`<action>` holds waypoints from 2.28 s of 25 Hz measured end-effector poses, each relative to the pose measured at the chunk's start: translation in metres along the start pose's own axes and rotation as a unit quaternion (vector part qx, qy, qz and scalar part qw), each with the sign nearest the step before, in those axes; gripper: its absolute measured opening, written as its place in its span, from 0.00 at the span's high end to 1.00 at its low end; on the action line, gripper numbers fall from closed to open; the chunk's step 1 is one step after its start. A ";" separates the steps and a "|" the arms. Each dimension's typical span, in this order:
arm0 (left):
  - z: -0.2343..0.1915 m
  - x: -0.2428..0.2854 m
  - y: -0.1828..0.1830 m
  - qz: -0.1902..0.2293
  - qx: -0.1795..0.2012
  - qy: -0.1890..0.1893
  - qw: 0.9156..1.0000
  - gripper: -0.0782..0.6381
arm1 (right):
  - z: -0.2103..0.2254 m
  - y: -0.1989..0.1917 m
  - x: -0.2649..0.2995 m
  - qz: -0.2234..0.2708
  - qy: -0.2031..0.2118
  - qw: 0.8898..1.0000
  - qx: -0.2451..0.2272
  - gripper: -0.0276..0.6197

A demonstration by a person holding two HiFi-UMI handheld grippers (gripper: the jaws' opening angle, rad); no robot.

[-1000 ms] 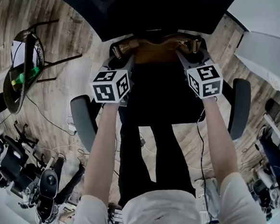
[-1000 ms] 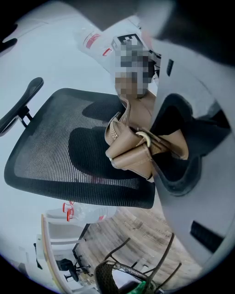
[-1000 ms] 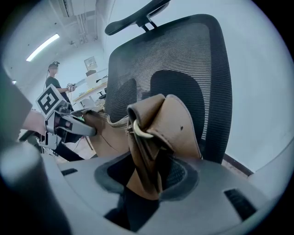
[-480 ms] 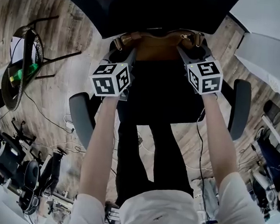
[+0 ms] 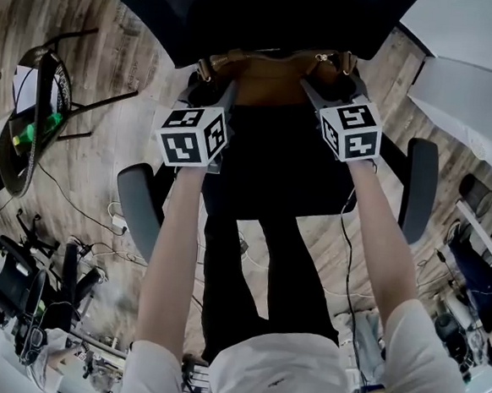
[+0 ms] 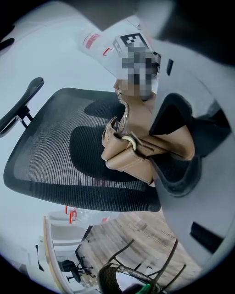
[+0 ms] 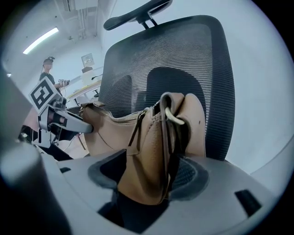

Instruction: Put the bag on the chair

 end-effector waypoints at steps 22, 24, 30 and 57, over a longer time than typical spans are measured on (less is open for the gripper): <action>0.009 -0.014 0.001 0.015 0.009 0.021 1.000 0.62 | 0.000 -0.015 -0.021 0.003 -0.009 1.000 0.000 0.37; 0.009 -0.017 -0.003 0.011 0.007 0.025 1.000 0.61 | -0.001 -0.016 -0.025 0.002 -0.012 1.000 -0.005 0.36; 0.008 -0.029 -0.023 0.000 0.006 0.049 0.999 0.61 | -0.011 -0.021 -0.036 -0.006 -0.009 1.000 -0.020 0.33; 0.086 -0.117 -0.135 -0.017 0.044 0.010 0.999 0.57 | -0.118 -0.085 -0.120 -0.014 0.001 1.000 -0.013 0.32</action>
Point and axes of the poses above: the fingertips, and each gripper's own axes: x forward along the fingers, z to its right, y out of its top, the point moved 3 cm from there along -x, backward along the fingers, and after that the axes turned 4 degrees about -z, right-handed, at the moved point
